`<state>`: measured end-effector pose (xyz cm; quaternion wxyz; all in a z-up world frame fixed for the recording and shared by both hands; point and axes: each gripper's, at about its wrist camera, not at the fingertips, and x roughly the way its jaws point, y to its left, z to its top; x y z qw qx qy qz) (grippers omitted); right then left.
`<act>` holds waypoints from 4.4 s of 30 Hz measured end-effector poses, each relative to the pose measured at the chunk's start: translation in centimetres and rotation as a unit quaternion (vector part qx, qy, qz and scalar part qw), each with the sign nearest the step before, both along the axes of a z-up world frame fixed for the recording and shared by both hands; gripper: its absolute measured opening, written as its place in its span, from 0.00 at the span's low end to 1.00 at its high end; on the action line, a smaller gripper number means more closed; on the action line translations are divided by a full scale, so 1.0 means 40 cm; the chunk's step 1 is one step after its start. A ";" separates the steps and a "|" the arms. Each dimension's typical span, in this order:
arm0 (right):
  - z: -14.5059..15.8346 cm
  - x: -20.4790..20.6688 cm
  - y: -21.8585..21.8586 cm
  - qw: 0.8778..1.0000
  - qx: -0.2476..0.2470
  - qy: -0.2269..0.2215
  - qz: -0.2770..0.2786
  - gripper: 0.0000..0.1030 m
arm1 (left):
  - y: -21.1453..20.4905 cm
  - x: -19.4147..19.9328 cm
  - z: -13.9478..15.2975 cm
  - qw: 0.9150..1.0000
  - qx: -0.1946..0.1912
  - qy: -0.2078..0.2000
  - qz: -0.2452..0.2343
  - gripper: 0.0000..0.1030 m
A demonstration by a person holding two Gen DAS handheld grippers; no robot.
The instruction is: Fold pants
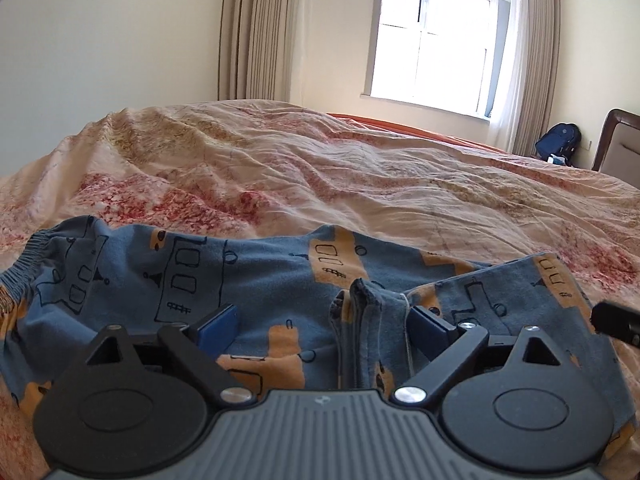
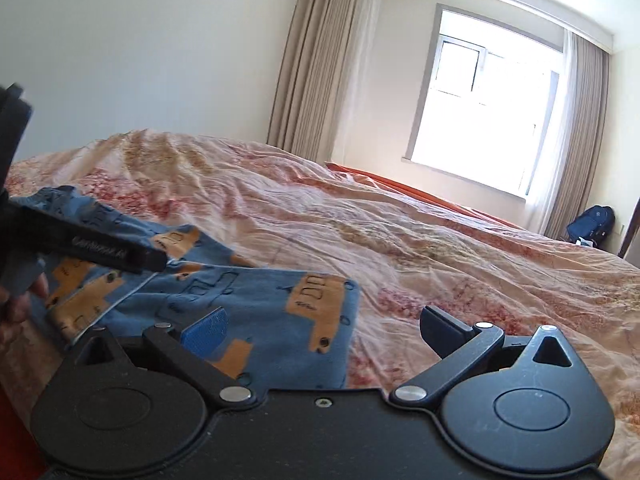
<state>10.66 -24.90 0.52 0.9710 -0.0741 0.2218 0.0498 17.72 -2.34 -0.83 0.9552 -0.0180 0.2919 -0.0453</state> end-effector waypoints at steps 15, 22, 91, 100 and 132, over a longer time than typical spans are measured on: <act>-0.106 0.207 -0.117 0.996 0.023 0.057 -0.066 0.99 | 0.021 -0.008 -0.020 1.000 -0.014 -0.009 -0.001 0.99; -0.045 0.058 -0.071 0.996 0.058 0.044 -0.051 0.99 | 0.053 -0.120 0.002 0.999 -0.029 -0.038 0.013 0.99; 0.024 -0.080 -0.131 0.979 0.195 -0.025 -0.057 1.00 | -0.081 -0.193 0.222 0.974 -0.007 -0.181 -0.138 0.19; 0.027 -0.016 -0.257 0.961 0.275 0.003 -0.022 1.00 | -0.270 -0.213 0.083 0.969 0.052 -0.132 -0.204 0.29; -0.082 0.109 -0.144 0.932 0.299 0.130 0.160 0.39 | -0.230 -0.334 -0.032 0.954 0.168 -0.101 -0.228 0.32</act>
